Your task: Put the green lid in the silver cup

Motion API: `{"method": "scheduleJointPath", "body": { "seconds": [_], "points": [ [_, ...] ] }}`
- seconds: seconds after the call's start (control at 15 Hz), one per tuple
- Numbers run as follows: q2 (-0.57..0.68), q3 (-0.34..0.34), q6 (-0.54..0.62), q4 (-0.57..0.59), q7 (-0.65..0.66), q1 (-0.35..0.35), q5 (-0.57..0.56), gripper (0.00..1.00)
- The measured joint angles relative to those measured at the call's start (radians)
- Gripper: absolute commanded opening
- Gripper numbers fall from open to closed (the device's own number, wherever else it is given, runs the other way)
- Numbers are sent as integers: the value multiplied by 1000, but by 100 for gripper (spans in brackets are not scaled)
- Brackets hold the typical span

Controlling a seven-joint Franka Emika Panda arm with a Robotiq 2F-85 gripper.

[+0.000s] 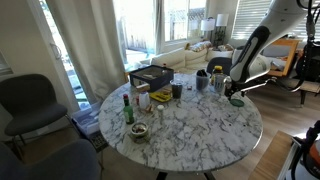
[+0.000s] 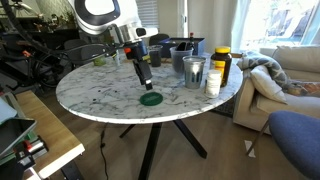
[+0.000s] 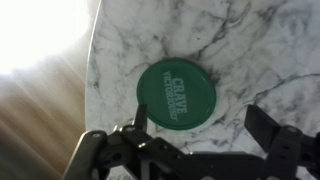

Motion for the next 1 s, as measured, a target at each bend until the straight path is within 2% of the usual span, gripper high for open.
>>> {"method": "scheduleJointPath", "body": {
  "seconds": [0.07,0.13,0.2,0.33,0.53,0.6,0.67,0.8,1.0],
  "points": [
    [4,7,0,0,-1,-4,12,90],
    [7,16,0,1,-1,-8,26,88],
    [9,25,0,1,-3,-13,40,68],
    [13,34,0,4,-3,-15,59,63],
    [21,38,0,10,-3,-16,79,41],
    [25,40,0,12,-3,-18,86,40],
    [30,42,0,14,-3,-21,91,34],
    [44,48,0,22,-3,-28,100,32],
    [66,56,0,35,-3,-37,113,39]
  ]
}}
